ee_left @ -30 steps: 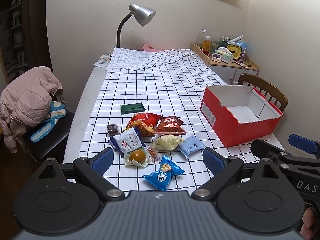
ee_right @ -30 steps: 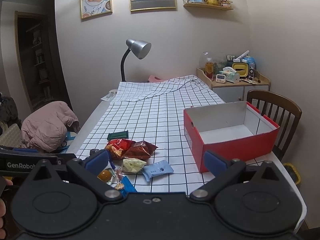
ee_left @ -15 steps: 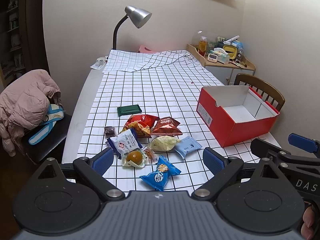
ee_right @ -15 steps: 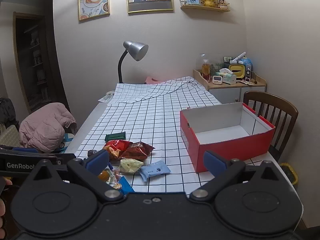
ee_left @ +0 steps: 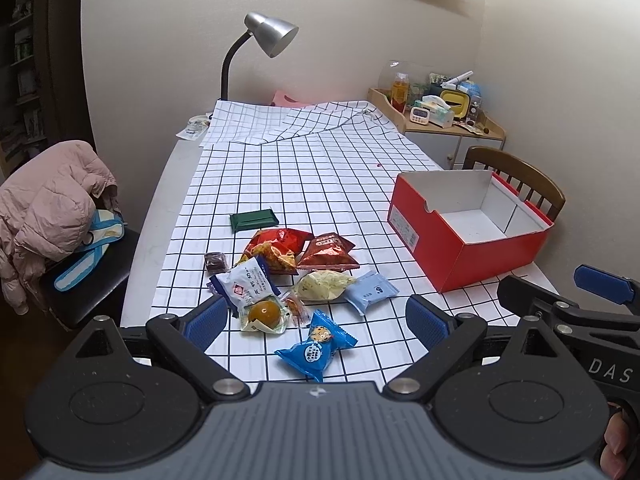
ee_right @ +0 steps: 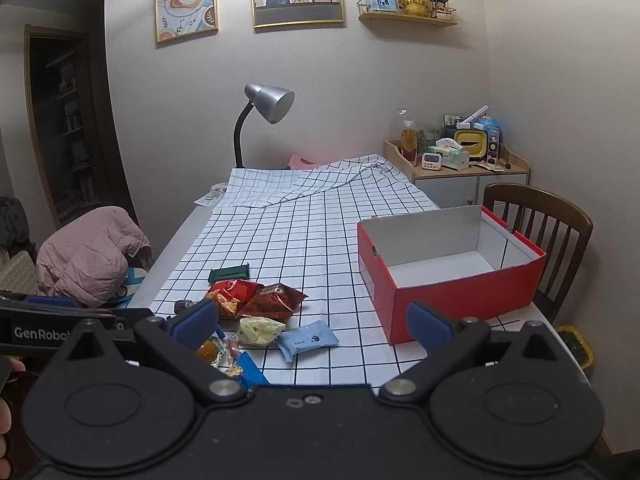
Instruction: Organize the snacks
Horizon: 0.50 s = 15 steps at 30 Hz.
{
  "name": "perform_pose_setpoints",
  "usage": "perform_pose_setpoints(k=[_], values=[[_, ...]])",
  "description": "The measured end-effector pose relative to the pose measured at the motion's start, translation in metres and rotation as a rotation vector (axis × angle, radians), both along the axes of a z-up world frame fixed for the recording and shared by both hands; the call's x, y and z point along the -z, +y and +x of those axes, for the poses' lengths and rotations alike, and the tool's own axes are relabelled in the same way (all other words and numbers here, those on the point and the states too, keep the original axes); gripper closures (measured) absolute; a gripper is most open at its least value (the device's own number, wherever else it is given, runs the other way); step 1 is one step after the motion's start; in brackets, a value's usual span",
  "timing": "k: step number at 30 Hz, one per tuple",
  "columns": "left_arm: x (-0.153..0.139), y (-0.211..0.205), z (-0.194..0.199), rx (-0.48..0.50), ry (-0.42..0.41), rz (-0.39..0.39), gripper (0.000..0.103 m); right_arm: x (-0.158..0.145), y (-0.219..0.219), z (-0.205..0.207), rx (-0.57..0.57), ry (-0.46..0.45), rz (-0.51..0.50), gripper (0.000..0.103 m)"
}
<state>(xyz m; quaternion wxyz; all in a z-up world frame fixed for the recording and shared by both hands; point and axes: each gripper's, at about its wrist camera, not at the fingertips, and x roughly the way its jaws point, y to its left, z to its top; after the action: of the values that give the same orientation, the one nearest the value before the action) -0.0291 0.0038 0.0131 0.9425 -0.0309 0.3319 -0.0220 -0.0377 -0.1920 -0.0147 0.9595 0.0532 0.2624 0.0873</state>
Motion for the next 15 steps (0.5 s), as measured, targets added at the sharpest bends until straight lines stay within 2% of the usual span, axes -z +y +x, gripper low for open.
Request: perform_pose_setpoints(k=[15], values=[[0.0024,-0.0016,0.0037,0.01,0.009,-0.017,0.007,-0.0019,-0.0007,-0.0009,0.007,0.006,-0.015,0.002]])
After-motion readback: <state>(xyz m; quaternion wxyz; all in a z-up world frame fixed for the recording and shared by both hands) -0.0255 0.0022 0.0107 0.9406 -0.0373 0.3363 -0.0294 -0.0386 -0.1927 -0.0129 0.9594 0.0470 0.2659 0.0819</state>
